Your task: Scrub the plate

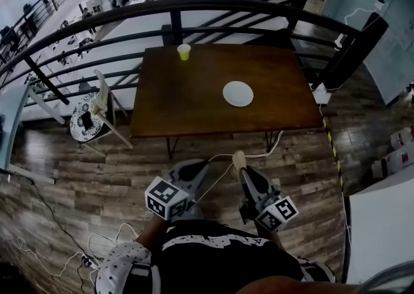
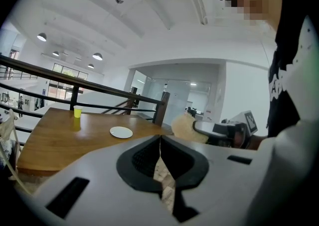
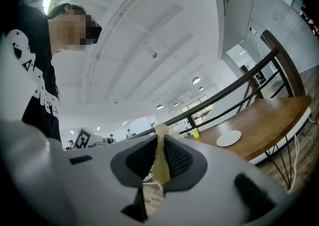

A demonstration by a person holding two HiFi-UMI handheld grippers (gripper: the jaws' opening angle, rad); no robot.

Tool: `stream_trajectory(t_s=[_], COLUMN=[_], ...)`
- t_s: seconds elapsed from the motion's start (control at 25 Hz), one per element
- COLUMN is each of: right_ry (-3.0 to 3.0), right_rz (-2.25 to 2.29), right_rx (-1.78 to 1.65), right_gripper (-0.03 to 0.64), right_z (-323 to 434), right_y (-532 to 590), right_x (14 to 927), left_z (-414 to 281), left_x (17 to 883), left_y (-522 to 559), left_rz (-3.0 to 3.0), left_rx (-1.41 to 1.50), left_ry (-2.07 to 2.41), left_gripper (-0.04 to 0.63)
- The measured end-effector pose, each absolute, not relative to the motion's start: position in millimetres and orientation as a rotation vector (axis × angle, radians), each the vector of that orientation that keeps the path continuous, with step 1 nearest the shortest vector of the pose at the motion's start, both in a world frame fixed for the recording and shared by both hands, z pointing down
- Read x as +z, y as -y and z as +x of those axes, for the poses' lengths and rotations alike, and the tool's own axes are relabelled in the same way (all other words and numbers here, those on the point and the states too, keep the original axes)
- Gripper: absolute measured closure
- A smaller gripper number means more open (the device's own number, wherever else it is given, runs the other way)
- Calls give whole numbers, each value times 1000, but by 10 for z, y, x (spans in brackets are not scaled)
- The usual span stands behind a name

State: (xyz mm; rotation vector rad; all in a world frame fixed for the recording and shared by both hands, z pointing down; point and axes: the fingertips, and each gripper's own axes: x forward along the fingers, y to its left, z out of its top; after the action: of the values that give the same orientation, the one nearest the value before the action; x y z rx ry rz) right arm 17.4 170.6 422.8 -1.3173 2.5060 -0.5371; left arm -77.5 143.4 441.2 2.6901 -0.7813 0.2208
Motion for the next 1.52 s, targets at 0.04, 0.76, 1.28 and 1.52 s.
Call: stream_trajectory(t_s=[0.04, 0.76, 1.28, 1.52], right_ry=[-2510, -2530, -2422, -2351], right_rz=[-1312, -1325, -1448, -1395], right_rx=[-536, -486, -515, -609], right_gripper=[568, 568, 568, 568], right_z=[138, -454, -635, -637], right_y=[-1648, -790, -673, -613], right_x=[4222, 4059, 4120, 4126], left_z=[-808, -1340, -1409, -1383], left_x=[4406, 4354, 4356, 4359], left_y=[-1372, -381, -94, -24], left_rz=[2690, 2705, 2756, 2751], left_rx=[217, 103, 76, 62], left_ry=[786, 789, 657, 648], left_gripper=[581, 581, 581, 581])
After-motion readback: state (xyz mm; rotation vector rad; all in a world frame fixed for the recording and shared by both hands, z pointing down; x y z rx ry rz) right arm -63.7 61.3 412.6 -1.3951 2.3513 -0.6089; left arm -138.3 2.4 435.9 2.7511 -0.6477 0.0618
